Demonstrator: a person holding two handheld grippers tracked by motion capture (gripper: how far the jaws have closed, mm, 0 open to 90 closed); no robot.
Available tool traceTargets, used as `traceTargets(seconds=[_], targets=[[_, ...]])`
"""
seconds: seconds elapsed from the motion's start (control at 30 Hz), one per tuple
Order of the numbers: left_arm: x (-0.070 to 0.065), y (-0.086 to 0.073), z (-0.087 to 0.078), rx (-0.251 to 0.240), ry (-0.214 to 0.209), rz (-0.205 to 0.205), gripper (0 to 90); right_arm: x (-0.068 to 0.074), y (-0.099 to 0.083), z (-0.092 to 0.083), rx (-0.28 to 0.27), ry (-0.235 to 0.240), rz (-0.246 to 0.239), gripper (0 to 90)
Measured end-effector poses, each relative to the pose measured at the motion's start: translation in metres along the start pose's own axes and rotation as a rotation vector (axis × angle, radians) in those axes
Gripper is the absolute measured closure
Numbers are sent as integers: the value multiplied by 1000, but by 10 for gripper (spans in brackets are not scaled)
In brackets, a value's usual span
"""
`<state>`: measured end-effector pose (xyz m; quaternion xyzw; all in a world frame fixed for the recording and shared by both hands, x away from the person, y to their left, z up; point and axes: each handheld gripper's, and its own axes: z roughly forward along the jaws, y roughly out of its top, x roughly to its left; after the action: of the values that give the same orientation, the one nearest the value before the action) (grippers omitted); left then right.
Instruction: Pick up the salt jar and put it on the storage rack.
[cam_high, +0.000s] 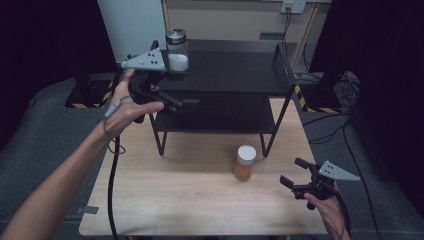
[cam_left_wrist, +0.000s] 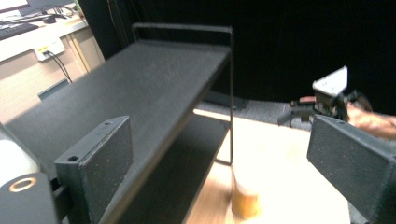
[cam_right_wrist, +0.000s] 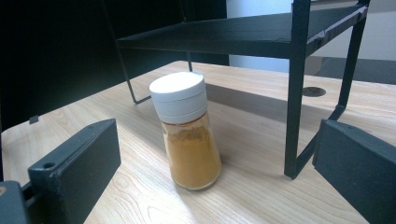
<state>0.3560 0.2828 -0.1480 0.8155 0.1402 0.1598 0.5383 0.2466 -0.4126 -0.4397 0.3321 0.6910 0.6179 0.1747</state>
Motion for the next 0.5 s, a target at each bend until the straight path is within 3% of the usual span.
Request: traceTargets(seconds=[0.23, 0.37, 0.5], targets=[[-10, -29, -3, -1, -14, -8, 57, 1, 1, 2, 6, 5, -4, 13], [-17, -46, -6, 1, 0, -7, 55, 1, 1, 2, 9, 5, -3, 13], [-20, -69, -10, -12, 12, -38, 55, 1, 1, 2, 10, 4, -4, 13]])
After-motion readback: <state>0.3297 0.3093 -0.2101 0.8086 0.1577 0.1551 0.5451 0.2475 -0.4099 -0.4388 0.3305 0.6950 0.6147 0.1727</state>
